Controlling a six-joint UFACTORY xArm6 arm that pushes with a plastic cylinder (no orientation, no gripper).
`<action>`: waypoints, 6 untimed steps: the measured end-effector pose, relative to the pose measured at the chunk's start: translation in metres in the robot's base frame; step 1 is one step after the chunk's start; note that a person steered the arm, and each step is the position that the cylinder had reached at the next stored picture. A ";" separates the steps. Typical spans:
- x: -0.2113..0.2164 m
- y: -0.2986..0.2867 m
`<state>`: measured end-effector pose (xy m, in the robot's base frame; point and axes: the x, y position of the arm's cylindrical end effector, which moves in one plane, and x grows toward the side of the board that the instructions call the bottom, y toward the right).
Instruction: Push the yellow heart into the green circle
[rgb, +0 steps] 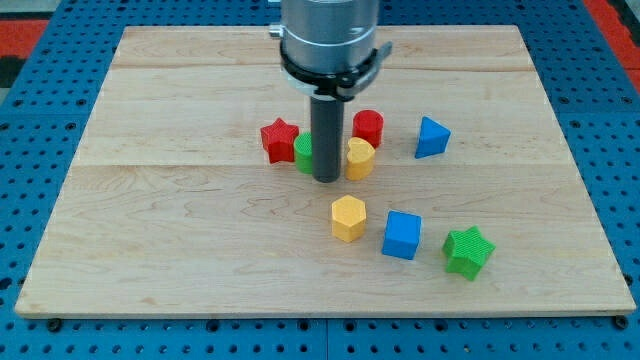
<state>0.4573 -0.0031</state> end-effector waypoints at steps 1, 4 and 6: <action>0.000 0.000; 0.022 0.082; -0.013 0.007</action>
